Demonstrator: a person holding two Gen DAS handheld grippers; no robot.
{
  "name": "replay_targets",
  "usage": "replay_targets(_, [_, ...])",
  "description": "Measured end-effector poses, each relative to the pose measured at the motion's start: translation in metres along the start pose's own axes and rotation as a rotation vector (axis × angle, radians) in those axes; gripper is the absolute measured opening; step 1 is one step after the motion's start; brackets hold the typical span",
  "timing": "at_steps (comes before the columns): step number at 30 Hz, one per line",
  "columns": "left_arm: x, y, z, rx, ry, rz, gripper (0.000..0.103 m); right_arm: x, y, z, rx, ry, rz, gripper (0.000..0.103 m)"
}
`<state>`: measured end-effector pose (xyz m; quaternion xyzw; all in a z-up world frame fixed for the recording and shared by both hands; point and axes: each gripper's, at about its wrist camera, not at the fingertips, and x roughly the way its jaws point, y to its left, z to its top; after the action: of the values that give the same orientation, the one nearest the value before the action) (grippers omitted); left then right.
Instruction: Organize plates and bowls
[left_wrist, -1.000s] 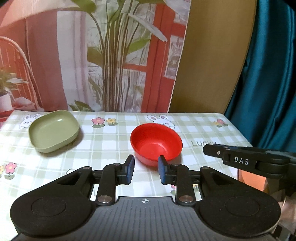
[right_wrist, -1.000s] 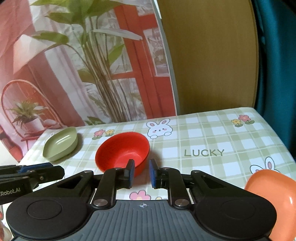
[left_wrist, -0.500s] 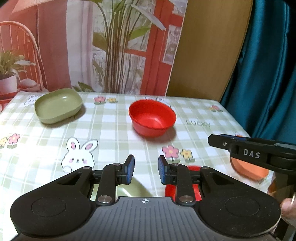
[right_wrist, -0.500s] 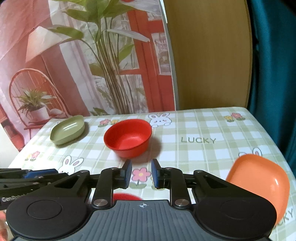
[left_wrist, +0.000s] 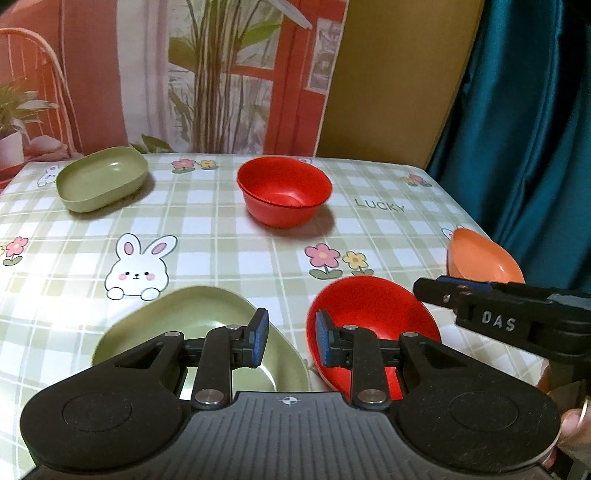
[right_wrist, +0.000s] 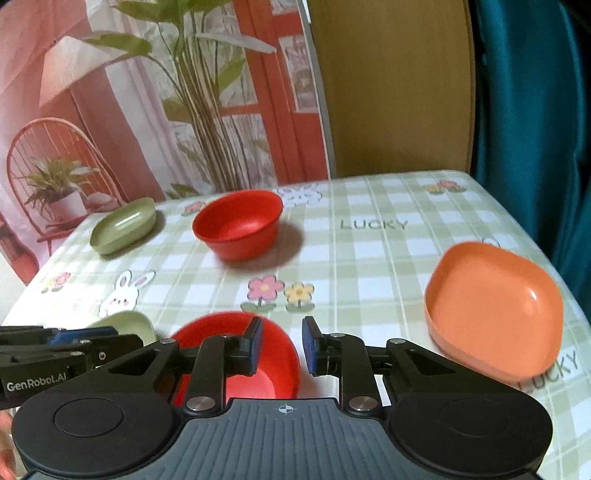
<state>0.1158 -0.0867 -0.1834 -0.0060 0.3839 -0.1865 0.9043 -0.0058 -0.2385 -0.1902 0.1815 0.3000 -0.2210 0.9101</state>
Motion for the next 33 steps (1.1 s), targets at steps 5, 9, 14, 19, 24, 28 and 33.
replay_targets(5, [0.002, -0.004, -0.002, 0.012, 0.007, 0.0, 0.029, 0.003, -0.003, -0.01, 0.016, 0.033, 0.006, 0.021])
replay_targets(9, [0.003, -0.006, -0.005, 0.015, 0.019, -0.017, 0.029, 0.005, -0.007, -0.017, 0.044, 0.055, 0.02, 0.018])
replay_targets(14, [0.006, -0.008, -0.009, 0.023, 0.027, -0.027, 0.029, 0.006, -0.009, -0.022, 0.053, 0.067, 0.029, 0.014])
replay_targets(19, [0.007, -0.008, -0.011, 0.021, 0.033, -0.034, 0.028, 0.007, -0.01, -0.022, 0.063, 0.07, 0.037, 0.012])
replay_targets(24, [0.01, -0.008, -0.01, 0.026, 0.035, -0.051, 0.025, 0.009, -0.014, -0.024, 0.091, 0.087, 0.058, 0.012])
replay_targets(28, [0.014, -0.009, -0.013, 0.023, 0.048, -0.055, 0.021, 0.008, -0.012, -0.026, 0.086, 0.08, 0.038, 0.012])
replay_targets(33, [0.016, -0.006, -0.014, 0.013, 0.047, -0.059, 0.011, 0.008, -0.012, -0.027, 0.08, 0.071, 0.039, 0.009])
